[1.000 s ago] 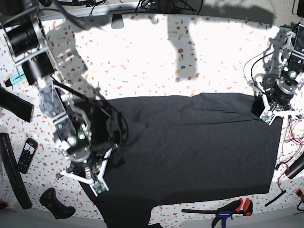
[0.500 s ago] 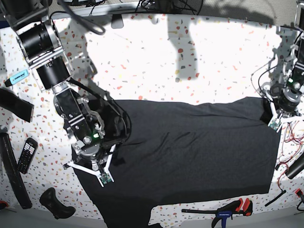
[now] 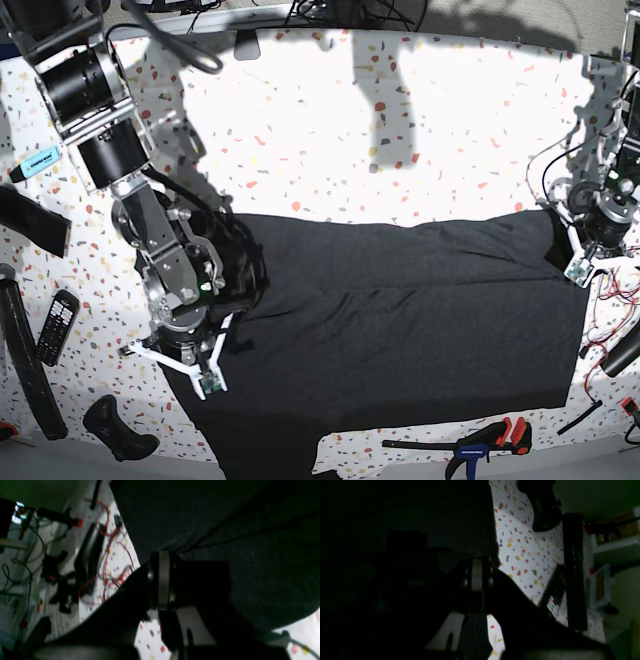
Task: Fold the T-shirt properly
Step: 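Lower the folded edge onto the shirt and release both grippers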
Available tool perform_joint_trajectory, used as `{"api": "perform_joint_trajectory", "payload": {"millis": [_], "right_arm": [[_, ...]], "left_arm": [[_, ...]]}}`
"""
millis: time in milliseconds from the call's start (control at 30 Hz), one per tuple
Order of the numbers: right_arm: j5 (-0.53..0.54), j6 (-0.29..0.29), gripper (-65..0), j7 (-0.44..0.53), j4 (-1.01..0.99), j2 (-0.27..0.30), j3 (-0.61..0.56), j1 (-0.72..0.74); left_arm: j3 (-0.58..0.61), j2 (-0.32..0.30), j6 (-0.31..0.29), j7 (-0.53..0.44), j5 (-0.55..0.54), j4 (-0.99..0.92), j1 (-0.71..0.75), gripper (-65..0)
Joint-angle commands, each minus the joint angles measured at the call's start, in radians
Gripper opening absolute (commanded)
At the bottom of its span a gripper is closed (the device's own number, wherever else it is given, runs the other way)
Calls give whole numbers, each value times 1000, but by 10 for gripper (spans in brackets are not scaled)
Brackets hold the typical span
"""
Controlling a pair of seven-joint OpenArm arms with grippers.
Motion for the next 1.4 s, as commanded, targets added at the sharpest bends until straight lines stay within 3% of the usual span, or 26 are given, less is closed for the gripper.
{"api": "perform_joint_trajectory", "payload": {"millis": [0, 167, 400, 533, 767, 900, 1000, 1367], "right_arm": [[-54, -39, -650, 3, 16, 4, 8, 34], [-137, -51, -650, -27, 16, 5, 8, 34], [-136, -55, -650, -2, 16, 5, 8, 34], [-136, -54, -650, 13, 16, 4, 8, 34], [-135, -25, -650, 43, 16, 3, 8, 34], [-135, -5, -650, 67, 16, 1, 8, 34], [-135, 11, -650, 70, 16, -1, 8, 34], [-136, 23, -650, 88, 16, -1, 8, 34]], "left_arm": [[-10, -21, 14, -26, 2, 12, -19, -650], [-10, -21, 15, -29, -1, 12, -19, -650], [-10, -21, 14, -48, 0, 11, -20, -650], [-10, -21, 13, -129, -1, -24, -33, -650], [-10, -19, -79, -166, -2, -179, -120, -650], [-10, -18, -99, -266, -2, -204, -128, -650], [-10, -18, -127, -284, -1, -204, -128, -650], [-8, -16, -129, -283, -2, -204, -127, -650]]}}
